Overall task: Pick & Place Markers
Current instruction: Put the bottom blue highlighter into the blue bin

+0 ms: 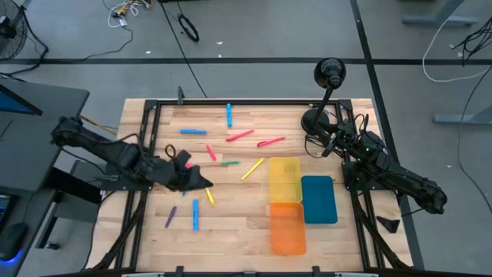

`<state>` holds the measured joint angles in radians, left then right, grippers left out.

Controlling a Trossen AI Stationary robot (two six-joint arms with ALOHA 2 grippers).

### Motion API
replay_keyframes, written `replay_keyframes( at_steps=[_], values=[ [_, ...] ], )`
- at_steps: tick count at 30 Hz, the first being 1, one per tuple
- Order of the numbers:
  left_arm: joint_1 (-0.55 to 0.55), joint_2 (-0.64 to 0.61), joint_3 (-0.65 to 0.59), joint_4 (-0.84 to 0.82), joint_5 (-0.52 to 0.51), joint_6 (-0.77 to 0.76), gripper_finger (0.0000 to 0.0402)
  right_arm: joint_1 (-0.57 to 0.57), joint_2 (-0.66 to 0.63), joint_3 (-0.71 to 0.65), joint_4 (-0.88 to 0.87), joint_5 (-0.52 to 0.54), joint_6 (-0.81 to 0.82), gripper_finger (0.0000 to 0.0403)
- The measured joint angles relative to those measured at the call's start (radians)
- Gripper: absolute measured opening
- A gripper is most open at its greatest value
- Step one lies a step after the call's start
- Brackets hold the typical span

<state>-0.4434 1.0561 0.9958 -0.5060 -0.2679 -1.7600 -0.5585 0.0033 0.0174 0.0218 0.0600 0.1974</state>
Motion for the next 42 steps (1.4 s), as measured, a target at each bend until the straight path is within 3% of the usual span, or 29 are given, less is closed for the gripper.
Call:
replay_keyframes(
  at_steps=[19, 22, 31, 36, 42],
  values=[
    [-0.065, 0.14, 0.001, -0.09, 0.123, -0.308, 0.0268, 0.0, 0.0, 0.0, 0.0, 0.0, 0.0, 0.0176],
    [-0.065, 0.177, 0.053, -0.22, 0.136, -0.33, 0.0268, 0.0, 0.0, 0.0, 0.0, 0.0, 0.0, 0.0176],
    [-0.074, 0.349, 0.375, -0.744, 0.141, -0.375, 0.0268, 0.0, 0.0, 0.0, 0.0, 0.0, 0.0, 0.0176],
    [-0.082, 0.426, 0.464, -0.853, 0.196, -0.412, 0.0268, 0.0, 0.0, 0.0, 0.0, 0.0, 0.0, 0.0176],
    [-0.108, 0.467, 0.471, -0.88, 0.232, -0.476, 0.0268, 0.0, 0.0, 0.0, 0.0, 0.0, 0.0, 0.0176]
  ],
)
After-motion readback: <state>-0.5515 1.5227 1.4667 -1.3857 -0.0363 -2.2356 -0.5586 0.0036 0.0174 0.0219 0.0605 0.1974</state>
